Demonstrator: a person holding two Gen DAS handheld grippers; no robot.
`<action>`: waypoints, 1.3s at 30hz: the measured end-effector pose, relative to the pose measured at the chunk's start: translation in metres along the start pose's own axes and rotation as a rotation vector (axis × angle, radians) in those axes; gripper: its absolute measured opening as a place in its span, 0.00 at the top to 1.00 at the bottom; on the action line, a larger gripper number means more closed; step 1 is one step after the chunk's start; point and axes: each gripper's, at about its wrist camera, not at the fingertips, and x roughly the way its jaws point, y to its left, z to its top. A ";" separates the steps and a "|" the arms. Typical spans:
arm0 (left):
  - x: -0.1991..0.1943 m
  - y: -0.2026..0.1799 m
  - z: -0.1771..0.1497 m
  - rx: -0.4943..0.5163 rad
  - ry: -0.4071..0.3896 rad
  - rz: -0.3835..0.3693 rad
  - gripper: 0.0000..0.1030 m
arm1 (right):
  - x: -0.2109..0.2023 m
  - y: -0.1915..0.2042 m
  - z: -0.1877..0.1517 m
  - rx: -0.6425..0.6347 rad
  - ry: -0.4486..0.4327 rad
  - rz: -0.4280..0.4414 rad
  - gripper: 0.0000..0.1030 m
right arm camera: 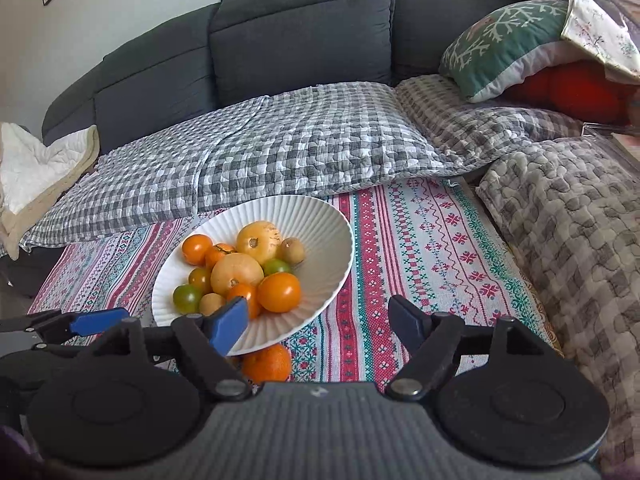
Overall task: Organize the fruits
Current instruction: 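Withdraw both open tools toward the brown pear and tangerine beside the plate, then grasp the small brown pear with the left tool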
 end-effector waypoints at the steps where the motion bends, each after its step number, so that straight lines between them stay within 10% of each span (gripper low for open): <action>1: -0.002 0.000 -0.001 -0.004 0.009 -0.005 0.26 | -0.003 0.001 -0.001 -0.002 0.003 -0.009 0.25; 39: -0.007 0.018 -0.043 -0.008 0.024 0.043 0.09 | -0.022 0.004 -0.055 -0.099 0.034 -0.093 0.00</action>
